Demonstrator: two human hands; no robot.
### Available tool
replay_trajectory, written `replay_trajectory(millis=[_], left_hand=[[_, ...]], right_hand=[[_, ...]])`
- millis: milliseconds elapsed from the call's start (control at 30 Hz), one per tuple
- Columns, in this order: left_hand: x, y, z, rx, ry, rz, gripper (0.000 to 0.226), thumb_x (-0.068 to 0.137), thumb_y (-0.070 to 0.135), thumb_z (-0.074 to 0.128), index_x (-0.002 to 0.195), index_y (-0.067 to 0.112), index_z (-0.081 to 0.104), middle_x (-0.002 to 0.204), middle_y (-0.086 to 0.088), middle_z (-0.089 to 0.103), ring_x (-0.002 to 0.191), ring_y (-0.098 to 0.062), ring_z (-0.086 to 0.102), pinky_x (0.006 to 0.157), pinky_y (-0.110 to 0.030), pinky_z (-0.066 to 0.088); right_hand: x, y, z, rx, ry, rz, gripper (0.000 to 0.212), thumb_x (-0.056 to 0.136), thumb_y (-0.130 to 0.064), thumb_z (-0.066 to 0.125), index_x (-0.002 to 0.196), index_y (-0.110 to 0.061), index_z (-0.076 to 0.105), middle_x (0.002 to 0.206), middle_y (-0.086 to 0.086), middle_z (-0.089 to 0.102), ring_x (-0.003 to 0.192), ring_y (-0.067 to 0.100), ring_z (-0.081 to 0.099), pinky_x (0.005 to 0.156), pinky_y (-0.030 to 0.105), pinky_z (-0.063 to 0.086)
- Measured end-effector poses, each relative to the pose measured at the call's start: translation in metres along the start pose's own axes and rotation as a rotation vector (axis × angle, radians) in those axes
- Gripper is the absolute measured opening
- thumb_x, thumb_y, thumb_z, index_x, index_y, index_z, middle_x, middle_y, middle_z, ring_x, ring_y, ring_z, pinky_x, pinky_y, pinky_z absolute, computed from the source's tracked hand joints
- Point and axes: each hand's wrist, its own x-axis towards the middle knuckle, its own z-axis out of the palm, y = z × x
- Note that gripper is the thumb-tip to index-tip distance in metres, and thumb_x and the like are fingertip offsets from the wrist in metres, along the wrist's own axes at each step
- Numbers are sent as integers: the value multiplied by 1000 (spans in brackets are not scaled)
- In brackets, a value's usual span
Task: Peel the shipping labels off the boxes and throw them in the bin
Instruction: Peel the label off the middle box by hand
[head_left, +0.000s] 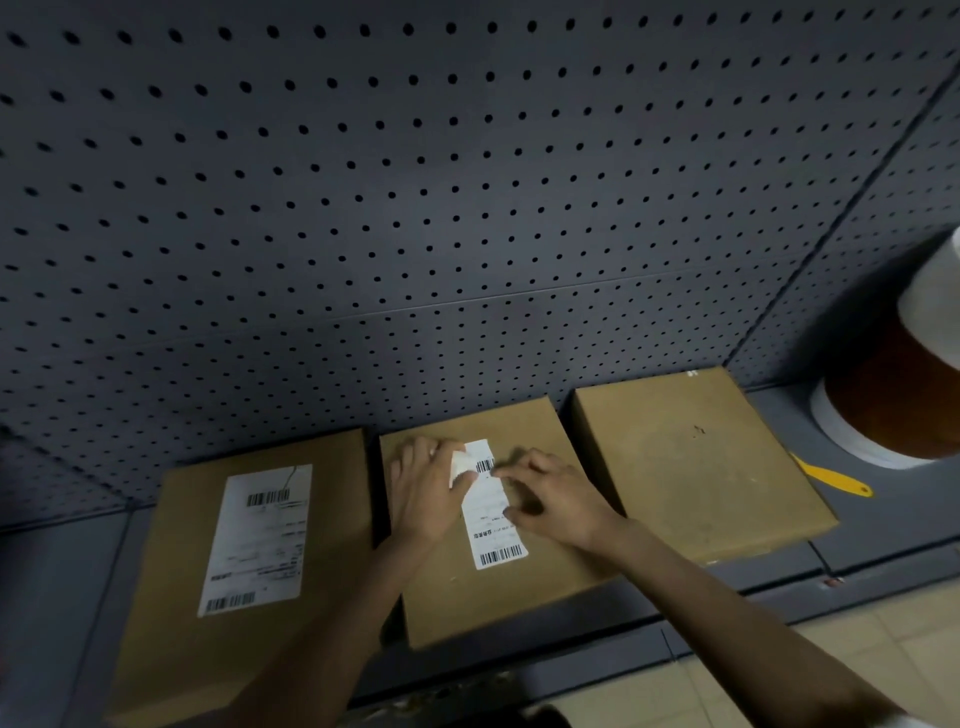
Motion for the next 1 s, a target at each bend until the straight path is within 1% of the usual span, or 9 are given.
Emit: replay_trajectory(millis=[100, 200, 333, 500, 567, 667, 700, 833, 1000], left_hand=[[6, 11, 6, 2, -8, -2, 33, 88, 41, 56, 119, 30, 53, 110, -1, 50, 107, -22, 40, 92, -33, 27], [13, 19, 11, -39, 5, -62, 31, 88, 38, 57, 117, 28, 55, 112, -2, 51, 109, -22, 40, 94, -32, 23], [8, 16, 19, -100, 54, -120, 36, 87, 38, 59, 120, 22, 56, 112, -7, 52, 109, -26, 41, 93, -36, 26], [12, 16, 15, -76, 23, -151, 36, 87, 40, 58, 120, 23, 56, 114, -4, 53, 108, -25, 41, 89, -34, 25], [12, 17, 15, -60, 31, -152, 33, 87, 36, 59, 117, 22, 58, 114, -4, 53, 107, -26, 42, 88, -34, 25], [8, 17, 20, -9, 23, -123, 23, 86, 24, 61, 108, 17, 61, 111, -7, 54, 104, -28, 44, 86, -34, 26], [7, 17, 22, -12, 29, -129, 23, 86, 24, 62, 108, 16, 61, 110, -8, 54, 104, -29, 44, 86, -35, 27], [7, 18, 23, -105, 91, -167, 29, 85, 31, 64, 111, 20, 61, 105, -8, 55, 102, -28, 45, 85, -35, 27], [6, 18, 23, -100, 95, -149, 30, 85, 33, 63, 112, 21, 62, 105, -8, 55, 101, -28, 46, 85, -37, 30]], right_hand=[[-1, 5, 0, 21, -19, -9, 57, 82, -41, 62, 134, -31, 43, 124, -4, 45, 124, 13, 38, 107, 34, 34], [-1, 10, -1, 43, -28, -39, 57, 81, -40, 64, 134, -31, 44, 124, -4, 46, 123, 13, 39, 107, 32, 33], [-1, 14, -2, 73, -47, -64, 57, 82, -39, 65, 134, -29, 45, 125, -4, 46, 122, 13, 40, 107, 32, 34], [0, 16, -4, 67, -69, -92, 59, 81, -39, 65, 135, -28, 44, 127, -3, 45, 123, 14, 40, 107, 33, 34], [1, 17, -4, 65, -71, -97, 59, 81, -39, 65, 135, -28, 43, 126, -3, 45, 123, 14, 40, 107, 34, 34], [0, 18, -2, 61, -69, -100, 59, 82, -40, 64, 136, -29, 43, 127, -4, 45, 124, 14, 39, 108, 35, 33], [0, 18, -2, 61, -68, -98, 59, 82, -40, 64, 136, -29, 43, 127, -4, 44, 124, 14, 38, 108, 36, 33], [-1, 18, -1, 73, -68, -96, 59, 82, -39, 65, 136, -28, 43, 126, -3, 45, 123, 15, 39, 108, 36, 33], [-2, 18, -2, 71, -75, -105, 59, 82, -39, 64, 137, -28, 42, 127, -3, 44, 123, 15, 39, 108, 36, 33]])
